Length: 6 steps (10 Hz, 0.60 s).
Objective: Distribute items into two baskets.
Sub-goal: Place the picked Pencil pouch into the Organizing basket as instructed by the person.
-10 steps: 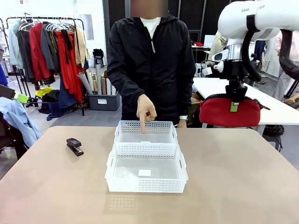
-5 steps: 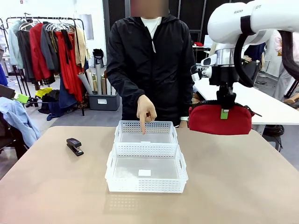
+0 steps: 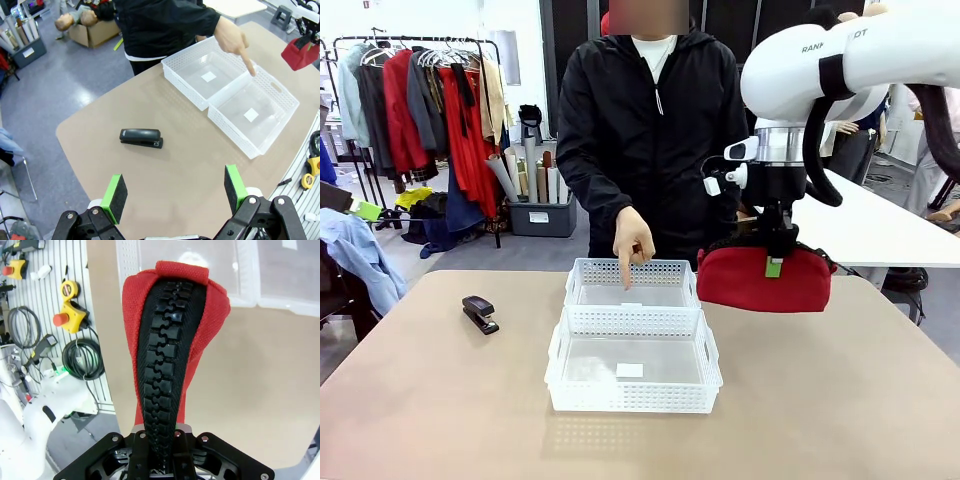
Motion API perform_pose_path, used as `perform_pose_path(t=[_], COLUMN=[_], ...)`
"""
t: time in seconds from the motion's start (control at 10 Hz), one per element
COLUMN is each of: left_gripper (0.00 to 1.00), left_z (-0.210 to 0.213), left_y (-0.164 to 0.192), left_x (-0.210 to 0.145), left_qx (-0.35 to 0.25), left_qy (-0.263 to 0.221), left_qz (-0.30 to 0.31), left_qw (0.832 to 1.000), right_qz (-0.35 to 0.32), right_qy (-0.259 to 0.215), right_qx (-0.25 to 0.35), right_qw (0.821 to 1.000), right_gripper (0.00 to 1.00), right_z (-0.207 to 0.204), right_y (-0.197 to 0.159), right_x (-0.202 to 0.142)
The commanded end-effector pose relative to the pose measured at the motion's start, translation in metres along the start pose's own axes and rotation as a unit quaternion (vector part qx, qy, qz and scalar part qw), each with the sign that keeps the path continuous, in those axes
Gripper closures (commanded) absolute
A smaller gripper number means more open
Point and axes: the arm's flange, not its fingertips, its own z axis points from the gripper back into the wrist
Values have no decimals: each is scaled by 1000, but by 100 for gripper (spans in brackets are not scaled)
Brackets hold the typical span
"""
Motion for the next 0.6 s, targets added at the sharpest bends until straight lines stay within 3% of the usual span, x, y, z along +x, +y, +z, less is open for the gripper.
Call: perform_pose_path(t=[0.0,0.5], left_gripper=[0,0], left_z=[-1,-1], left_y=[0,0], left_x=[0,0], left_qx=[-5,-5], left_qy=[-4,-4], left_qz=[-3,-3], left_qw=[1000,1000], right_qz=[-27,-8], right_qy=[-22,-37], right_qx=[-11,-12], right_qw=[999,999], right_gripper=[100,100], right_z=[-10,-20], right_y=[20,29], right_x=[9,53])
